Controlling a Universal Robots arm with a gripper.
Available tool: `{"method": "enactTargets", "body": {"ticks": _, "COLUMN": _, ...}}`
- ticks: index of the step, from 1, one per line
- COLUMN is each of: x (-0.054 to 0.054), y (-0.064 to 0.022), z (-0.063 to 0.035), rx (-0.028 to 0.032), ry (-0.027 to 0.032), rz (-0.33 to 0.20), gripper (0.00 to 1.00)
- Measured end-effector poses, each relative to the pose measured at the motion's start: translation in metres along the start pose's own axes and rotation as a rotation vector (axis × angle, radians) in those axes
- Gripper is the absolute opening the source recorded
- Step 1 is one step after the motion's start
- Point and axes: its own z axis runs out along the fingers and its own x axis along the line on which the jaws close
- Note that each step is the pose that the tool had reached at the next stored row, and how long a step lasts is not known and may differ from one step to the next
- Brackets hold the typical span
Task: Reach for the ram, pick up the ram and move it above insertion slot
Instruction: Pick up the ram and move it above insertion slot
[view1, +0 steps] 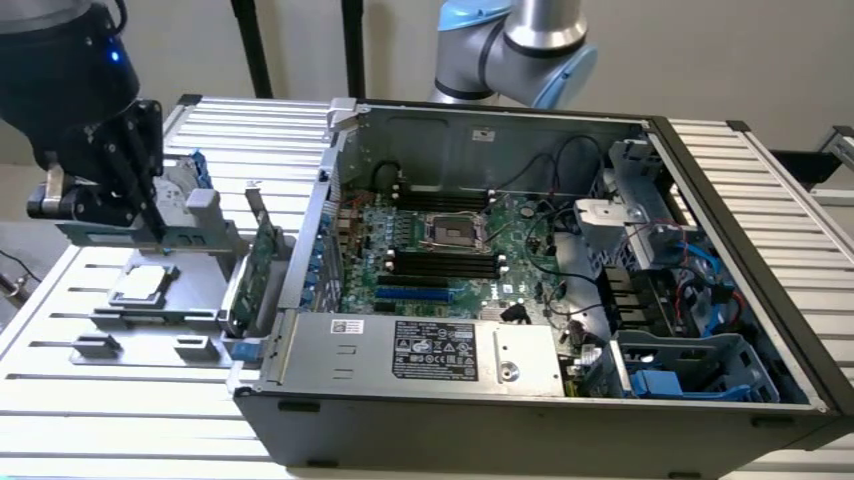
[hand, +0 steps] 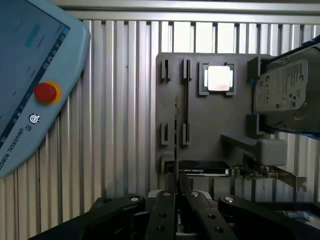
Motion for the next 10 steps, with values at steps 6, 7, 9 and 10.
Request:
{"method": "enactTargets", "body": {"ticks": 6, "x": -0.001, "y": -0.0253, "z": -0.0279, "rx": -0.0019, "ry": -0.0034, "rz": -0.001, "gripper": 0.13}}
{"method": "enactTargets", "body": {"ticks": 7, "x": -0.001, "y": -0.0298, "z": -0.032, "rx": -0.0025, "ry": -0.0042, "rz": -0.001, "gripper": 0.13}}
{"method": "enactTargets", "body": {"ticks": 9, "x": -0.001, "y": -0.0387, "z": -0.0385, "rx": -0.0038, "ry": -0.0062, "rz": -0.001, "gripper": 0.13}}
{"method": "enactTargets", "body": {"ticks": 10, "x": -0.001, "y": -0.0432, "z": -0.0409, "rx": -0.0043, "ry": -0.0075, "rz": -0.001, "gripper": 0.13}}
